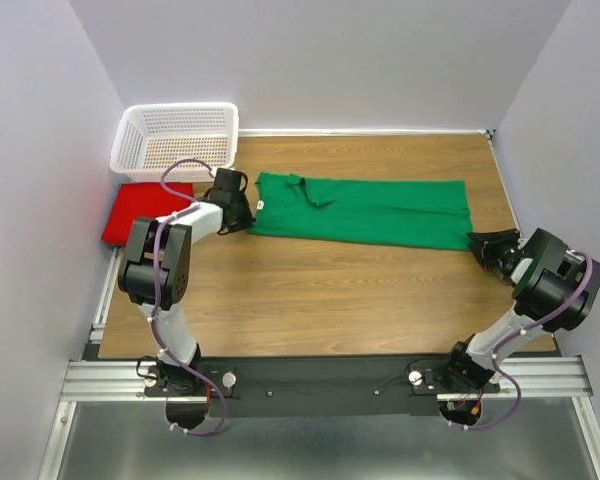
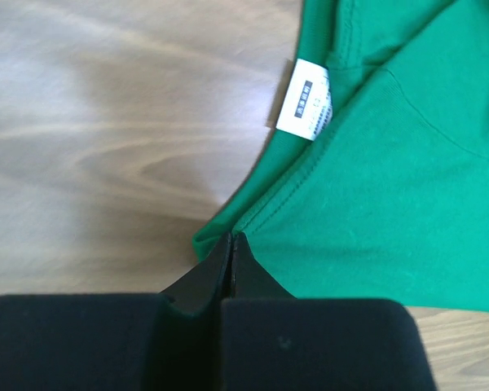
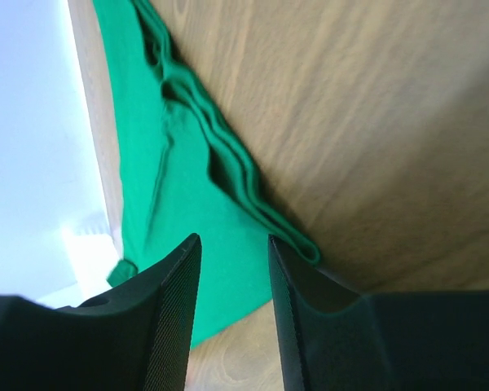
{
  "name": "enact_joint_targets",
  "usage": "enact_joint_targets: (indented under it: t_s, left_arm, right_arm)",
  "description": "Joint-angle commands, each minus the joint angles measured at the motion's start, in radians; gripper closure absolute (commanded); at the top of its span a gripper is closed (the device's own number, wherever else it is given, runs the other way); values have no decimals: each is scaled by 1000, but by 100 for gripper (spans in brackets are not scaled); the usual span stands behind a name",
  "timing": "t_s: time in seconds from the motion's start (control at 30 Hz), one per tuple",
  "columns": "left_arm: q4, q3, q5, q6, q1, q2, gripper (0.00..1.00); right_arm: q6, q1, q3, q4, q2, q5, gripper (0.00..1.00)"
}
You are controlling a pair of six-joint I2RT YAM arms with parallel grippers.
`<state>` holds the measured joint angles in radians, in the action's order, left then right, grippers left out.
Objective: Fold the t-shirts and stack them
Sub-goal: Fold the tshirt
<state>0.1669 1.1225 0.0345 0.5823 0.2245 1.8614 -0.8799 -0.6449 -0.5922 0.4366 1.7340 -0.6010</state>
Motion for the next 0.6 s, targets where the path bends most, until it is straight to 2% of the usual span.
enact_joint_targets:
  t_s: [0.0,0.3,0.47,0.57]
  left_arm:
    - [88,-94,-74,-52,-30,-62,100]
    - [100,-320,-4,-41,-28,-235,100]
    - [126,-378,34,-47,-30,-317,100]
    - [143,-426,71,-47,-27,-356,95]
  right_arm:
    - [44,-39,37,-84,36,73,54]
    - [110,-39,95,-205,-80,72,55]
    - [128,-22,146,-263,-243,37,55]
    - [162,31,154,-324,-333,43,54]
